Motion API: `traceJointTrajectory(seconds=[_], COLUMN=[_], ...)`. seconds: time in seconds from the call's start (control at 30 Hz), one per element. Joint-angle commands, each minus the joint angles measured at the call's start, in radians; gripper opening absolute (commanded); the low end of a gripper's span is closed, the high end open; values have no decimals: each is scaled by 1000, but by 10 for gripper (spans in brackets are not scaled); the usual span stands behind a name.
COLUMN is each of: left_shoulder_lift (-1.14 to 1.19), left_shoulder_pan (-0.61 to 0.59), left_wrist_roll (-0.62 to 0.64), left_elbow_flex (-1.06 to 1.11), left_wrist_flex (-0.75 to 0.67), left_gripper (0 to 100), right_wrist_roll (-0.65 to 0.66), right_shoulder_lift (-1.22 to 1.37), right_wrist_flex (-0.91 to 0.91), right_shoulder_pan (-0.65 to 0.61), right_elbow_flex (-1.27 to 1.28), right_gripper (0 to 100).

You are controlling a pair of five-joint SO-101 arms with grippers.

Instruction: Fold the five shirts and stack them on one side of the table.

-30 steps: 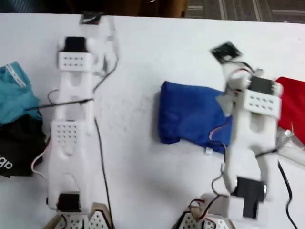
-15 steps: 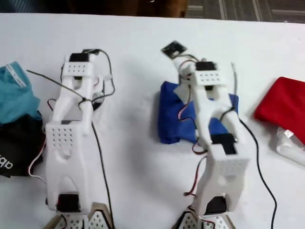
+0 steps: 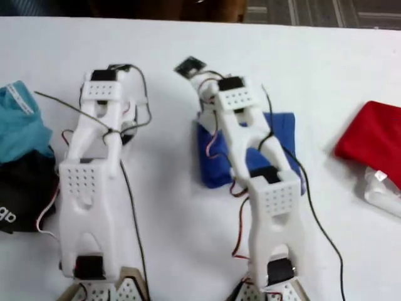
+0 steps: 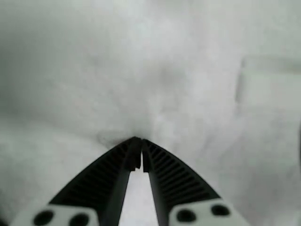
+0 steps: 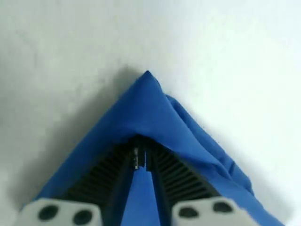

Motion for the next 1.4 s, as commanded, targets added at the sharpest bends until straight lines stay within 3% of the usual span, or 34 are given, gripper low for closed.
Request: traceJointTrajectory(seconds=[0.0, 0.2, 0.37, 0.6, 0.73, 0.87, 1.37], left_shoulder_lift=[-14, -12, -12, -12, -12, -12, -12], left_shoulder_pan=[-12, -14, -12, -11, -11, -9, -6], left_wrist_roll=[8, 9, 11, 77, 78, 80, 80], left_elbow_flex=[2, 2, 2, 1, -4, 1, 1], left_wrist_flex=[-25, -25, -26, -32, -35, -40, -40], left_gripper=[37, 37, 37, 37, 37, 37, 37], right_wrist_roll=[-17, -12, -12, -6, -12, -9, -9], right_shoulder_lift=[7, 15, -71, -130, -81, 38, 203], right_wrist_flex=[13, 16, 148, 311, 311, 285, 197], right_shoulder_pan=[-39, -90, -30, 243, 430, 518, 429], right_elbow_flex=[-58, -63, -153, -311, -324, -336, -373], right_gripper=[19, 19, 19, 30, 143, 201, 201])
